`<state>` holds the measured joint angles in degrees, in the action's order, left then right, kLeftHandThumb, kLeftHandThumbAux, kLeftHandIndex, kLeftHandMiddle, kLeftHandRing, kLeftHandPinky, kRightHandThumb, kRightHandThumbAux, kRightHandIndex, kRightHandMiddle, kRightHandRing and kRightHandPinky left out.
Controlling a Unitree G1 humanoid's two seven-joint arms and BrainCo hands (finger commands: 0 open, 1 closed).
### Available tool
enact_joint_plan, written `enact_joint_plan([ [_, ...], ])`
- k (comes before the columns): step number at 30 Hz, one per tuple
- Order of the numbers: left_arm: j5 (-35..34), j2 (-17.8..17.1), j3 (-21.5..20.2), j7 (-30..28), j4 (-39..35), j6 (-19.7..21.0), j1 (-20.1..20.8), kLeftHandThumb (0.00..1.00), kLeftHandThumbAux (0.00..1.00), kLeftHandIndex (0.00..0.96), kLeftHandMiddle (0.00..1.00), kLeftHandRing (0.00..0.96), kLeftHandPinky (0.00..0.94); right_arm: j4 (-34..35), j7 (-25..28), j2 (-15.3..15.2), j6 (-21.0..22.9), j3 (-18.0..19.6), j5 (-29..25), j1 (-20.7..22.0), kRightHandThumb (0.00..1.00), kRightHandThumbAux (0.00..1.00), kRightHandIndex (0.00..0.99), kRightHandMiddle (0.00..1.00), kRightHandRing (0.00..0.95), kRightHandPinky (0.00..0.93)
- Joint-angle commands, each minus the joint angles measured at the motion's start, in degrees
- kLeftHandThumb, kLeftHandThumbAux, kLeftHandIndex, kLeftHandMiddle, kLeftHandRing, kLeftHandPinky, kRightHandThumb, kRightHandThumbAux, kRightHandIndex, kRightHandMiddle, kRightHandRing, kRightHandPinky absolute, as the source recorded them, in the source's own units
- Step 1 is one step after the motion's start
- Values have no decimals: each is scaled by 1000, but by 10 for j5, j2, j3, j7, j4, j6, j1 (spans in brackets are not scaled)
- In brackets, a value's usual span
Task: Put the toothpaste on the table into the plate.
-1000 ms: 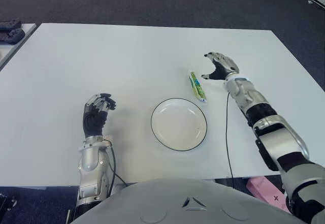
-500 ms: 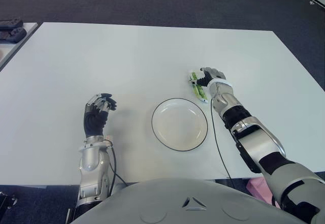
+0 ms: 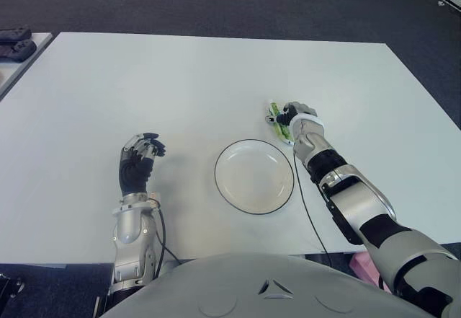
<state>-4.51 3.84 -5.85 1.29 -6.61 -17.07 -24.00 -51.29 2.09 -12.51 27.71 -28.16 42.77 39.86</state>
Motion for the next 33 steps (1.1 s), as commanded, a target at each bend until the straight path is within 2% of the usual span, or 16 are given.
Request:
enact_joint_plan([
  [1, 6, 2, 1, 6, 4, 5, -3, 710, 716, 438, 581, 568, 519, -26, -6, 16, 13, 7, -16, 6, 79, 319, 162, 0, 0, 0],
  [4, 6, 3, 1, 6, 4, 6, -3, 710, 716, 438, 582, 568, 518, -37, -9, 21, 17, 9, -21, 9, 73, 321, 120, 0, 0, 0],
  [9, 5, 3, 0, 6, 4, 5, -4, 711, 716, 438, 583, 566, 515, -61, -18, 33, 29, 14, -31, 13, 64, 332, 134, 0, 0, 0],
  [11, 5, 4, 0, 6, 3, 6, -5, 711, 716, 438, 582, 564, 513, -71, -23, 37, 33, 16, -34, 14, 61, 343, 155, 0, 0, 0],
  [13, 5, 4, 0, 7, 2, 8, -6, 711, 716, 438, 581, 564, 511, -80, -27, 42, 38, 19, -40, 15, 62, 360, 226, 0, 0, 0],
  [19, 8, 4, -1, 8, 1, 5, -9, 711, 715, 438, 581, 566, 529, -110, -52, 58, 52, 40, -61, 12, 59, 381, 236, 0, 0, 0],
  [25, 12, 3, -3, 9, -2, 5, -12, 710, 717, 438, 578, 573, 540, -140, -60, 67, 55, 44, -70, 9, 53, 357, 51, 0, 0, 0],
  [33, 14, 2, -5, 9, -7, 9, -16, 708, 719, 438, 572, 572, 539, -170, -70, 74, 55, 44, -69, 1, 63, 348, 31, 0, 0, 0],
])
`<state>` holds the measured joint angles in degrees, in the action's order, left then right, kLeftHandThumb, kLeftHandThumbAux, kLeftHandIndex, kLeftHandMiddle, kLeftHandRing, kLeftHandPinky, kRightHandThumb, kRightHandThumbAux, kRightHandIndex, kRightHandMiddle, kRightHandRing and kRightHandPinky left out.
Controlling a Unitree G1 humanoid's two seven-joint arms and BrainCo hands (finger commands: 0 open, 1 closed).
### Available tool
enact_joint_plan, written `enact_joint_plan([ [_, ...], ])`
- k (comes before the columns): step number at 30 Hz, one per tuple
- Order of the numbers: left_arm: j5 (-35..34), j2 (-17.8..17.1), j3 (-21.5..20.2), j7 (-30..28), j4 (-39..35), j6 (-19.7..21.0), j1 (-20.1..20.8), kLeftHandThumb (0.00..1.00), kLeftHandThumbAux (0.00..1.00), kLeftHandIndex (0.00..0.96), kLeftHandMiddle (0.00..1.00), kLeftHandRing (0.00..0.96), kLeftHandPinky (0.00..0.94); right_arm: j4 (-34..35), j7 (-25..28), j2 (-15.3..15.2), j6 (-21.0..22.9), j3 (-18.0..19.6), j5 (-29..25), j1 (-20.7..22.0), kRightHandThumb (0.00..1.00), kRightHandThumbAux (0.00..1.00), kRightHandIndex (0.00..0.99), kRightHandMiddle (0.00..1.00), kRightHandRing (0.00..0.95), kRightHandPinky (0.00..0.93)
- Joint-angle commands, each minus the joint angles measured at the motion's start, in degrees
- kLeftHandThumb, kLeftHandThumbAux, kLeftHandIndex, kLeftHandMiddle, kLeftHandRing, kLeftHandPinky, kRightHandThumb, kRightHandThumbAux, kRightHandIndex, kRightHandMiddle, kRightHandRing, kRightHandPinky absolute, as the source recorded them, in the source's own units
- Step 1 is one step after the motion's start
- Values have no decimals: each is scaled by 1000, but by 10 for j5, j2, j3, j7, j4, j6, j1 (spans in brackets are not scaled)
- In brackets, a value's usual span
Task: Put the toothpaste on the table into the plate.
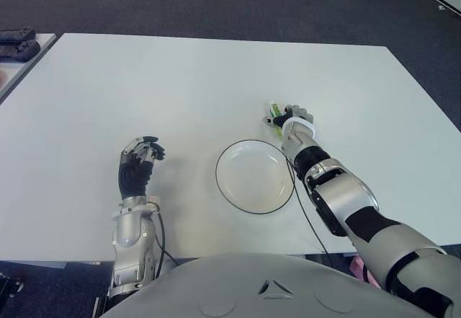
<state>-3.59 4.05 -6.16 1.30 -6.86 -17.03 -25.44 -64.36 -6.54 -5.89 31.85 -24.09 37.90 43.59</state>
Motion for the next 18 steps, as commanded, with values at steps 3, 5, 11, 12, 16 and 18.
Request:
enact_joint_plan([
  [3, 4, 1, -3, 9, -4, 8, -1, 708, 719, 437, 569, 571, 543, -48, 8, 11, 13, 3, -21, -41, 68, 361, 31, 0, 0, 0],
  [5, 3, 1, -4, 9, -4, 8, -2, 708, 720, 437, 569, 571, 544, -51, 5, 11, 12, 3, -21, -42, 69, 366, 28, 0, 0, 0],
  [11, 3, 2, -5, 9, -5, 10, -2, 708, 720, 437, 568, 565, 524, -52, -26, 15, 10, 22, -35, -47, 117, 425, 75, 0, 0, 38],
  [12, 3, 2, -5, 9, -5, 10, -2, 708, 721, 437, 568, 565, 525, -50, -43, 16, 7, 32, -42, -49, 129, 439, 93, 0, 0, 64],
  [16, 3, 2, -5, 9, -6, 10, -1, 708, 720, 437, 575, 570, 531, -46, -105, 16, -24, 61, -63, -62, 339, 489, 196, 224, 241, 328],
  [18, 5, 2, -5, 10, -7, 11, -1, 708, 720, 437, 574, 570, 531, -48, -127, 15, -46, 69, -69, -66, 399, 499, 242, 301, 314, 396],
])
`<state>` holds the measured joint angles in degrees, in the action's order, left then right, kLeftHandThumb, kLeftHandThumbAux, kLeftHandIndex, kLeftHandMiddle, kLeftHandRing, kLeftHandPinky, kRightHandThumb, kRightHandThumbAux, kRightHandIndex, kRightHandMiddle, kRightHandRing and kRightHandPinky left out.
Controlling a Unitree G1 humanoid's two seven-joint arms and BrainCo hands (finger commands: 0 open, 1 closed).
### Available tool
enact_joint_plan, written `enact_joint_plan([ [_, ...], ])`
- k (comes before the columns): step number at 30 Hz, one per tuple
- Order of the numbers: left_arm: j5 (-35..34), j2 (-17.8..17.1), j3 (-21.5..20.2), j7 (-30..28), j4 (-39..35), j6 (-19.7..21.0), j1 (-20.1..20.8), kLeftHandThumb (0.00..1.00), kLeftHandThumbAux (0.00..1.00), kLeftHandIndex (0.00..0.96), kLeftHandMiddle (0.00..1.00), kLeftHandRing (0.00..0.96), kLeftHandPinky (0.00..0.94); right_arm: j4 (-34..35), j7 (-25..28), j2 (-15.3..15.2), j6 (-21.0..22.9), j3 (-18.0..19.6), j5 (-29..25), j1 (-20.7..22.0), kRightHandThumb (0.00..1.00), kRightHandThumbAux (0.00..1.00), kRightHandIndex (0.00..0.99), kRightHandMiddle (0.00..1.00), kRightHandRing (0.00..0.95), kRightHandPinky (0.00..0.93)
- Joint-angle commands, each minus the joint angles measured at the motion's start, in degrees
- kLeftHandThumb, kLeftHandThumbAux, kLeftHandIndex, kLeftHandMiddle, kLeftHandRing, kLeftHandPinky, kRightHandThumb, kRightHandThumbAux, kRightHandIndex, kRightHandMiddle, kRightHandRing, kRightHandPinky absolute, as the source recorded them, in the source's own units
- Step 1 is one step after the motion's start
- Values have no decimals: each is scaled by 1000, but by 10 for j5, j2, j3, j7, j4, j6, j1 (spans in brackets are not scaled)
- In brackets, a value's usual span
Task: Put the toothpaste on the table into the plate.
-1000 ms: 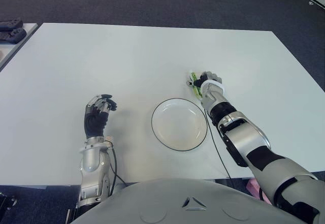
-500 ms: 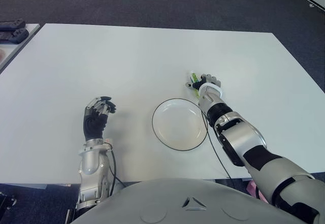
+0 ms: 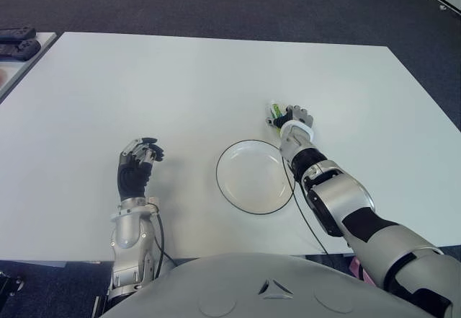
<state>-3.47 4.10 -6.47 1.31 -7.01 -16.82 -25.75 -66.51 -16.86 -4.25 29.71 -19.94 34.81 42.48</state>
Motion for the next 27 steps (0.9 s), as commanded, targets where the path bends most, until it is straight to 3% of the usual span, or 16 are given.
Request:
enact_joint_plan([
  [1, 5, 1, -3, 11, -6, 9, 2, 708, 720, 437, 573, 571, 537, -29, -32, -2, -33, 30, -40, -56, 435, 507, 274, 368, 387, 454],
  [6, 8, 2, -3, 14, -8, 12, 2, 708, 721, 437, 571, 572, 541, -33, -71, -3, -66, 45, -49, -61, 509, 538, 368, 522, 543, 585],
  [9, 9, 1, -3, 15, -9, 14, 3, 707, 721, 437, 575, 576, 535, -36, -86, -3, -78, 48, -50, -61, 641, 652, 409, 603, 615, 656],
  [12, 7, 0, -3, 17, -9, 15, 4, 707, 721, 437, 577, 574, 525, -36, -102, -4, -88, 47, -49, -62, 688, 691, 426, 653, 660, 704],
  [27, 8, 0, -3, 23, -6, 9, 6, 707, 720, 438, 564, 553, 514, -39, -135, -6, -116, 51, -56, -64, 717, 712, 438, 742, 737, 765],
])
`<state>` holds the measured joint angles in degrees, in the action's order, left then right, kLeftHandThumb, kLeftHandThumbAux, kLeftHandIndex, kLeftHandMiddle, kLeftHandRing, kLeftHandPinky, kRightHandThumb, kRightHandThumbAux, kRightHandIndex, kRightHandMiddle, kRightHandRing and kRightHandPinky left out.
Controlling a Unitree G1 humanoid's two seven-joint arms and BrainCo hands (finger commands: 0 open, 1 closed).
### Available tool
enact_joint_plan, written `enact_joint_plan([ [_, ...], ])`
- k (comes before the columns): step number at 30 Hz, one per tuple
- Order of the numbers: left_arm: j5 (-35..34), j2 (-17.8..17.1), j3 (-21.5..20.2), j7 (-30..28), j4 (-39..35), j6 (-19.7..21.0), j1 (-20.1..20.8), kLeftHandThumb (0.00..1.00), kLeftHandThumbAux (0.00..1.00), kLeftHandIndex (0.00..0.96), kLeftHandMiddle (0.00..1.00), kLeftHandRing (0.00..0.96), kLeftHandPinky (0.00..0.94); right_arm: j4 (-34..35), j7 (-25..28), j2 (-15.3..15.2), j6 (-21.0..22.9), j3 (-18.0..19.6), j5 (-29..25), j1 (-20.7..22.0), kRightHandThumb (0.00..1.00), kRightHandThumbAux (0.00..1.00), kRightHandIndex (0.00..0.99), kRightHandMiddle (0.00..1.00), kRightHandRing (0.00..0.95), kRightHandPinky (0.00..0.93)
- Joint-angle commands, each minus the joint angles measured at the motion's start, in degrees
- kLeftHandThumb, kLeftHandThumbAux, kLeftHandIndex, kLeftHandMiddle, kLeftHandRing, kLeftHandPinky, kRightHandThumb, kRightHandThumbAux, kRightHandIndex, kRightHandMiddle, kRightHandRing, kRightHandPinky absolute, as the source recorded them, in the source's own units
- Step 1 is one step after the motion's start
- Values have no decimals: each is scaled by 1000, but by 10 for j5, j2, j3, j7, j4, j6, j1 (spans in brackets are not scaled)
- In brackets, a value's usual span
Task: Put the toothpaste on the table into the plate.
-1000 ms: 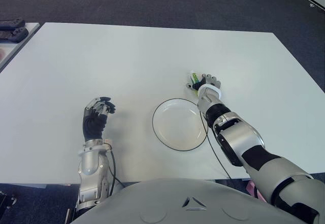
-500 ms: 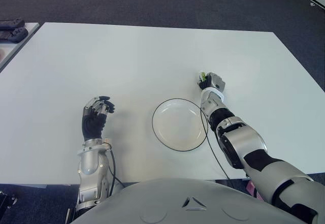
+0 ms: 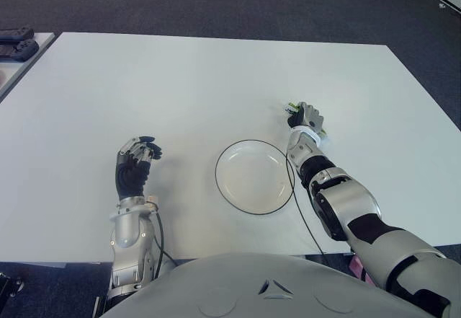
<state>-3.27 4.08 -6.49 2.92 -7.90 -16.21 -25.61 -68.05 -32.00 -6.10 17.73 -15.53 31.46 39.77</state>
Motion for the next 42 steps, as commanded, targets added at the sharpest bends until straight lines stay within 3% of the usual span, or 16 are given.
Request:
enact_joint_plan([
  [1, 6, 0, -3, 7, 3, 3, 4, 708, 720, 438, 563, 553, 514, -24, 15, 12, 3, 7, -23, -37, 717, 712, 438, 746, 741, 768],
  [17, 8, -2, -3, 11, 4, 4, 6, 707, 721, 437, 566, 567, 529, -17, -6, 10, -14, 23, -38, -40, 719, 712, 438, 767, 765, 789],
  [23, 4, -3, -4, 9, 6, 5, 8, 707, 721, 437, 568, 569, 534, 7, -17, 0, -41, 23, -38, -47, 719, 713, 438, 760, 759, 772],
  [31, 2, -3, -3, 7, 10, 6, 13, 708, 721, 437, 565, 566, 539, 99, -4, -44, -176, 5, -29, -103, 718, 715, 439, 751, 749, 750],
  [37, 2, -4, -2, 5, 11, 7, 16, 708, 720, 438, 565, 566, 538, 220, 73, -99, -284, 11, -51, -164, 718, 715, 441, 771, 764, 781],
  [42, 1, -3, -1, 6, 13, 11, 21, 708, 720, 438, 565, 564, 532, 339, 128, -124, -319, 24, -70, -217, 717, 715, 441, 784, 774, 791],
])
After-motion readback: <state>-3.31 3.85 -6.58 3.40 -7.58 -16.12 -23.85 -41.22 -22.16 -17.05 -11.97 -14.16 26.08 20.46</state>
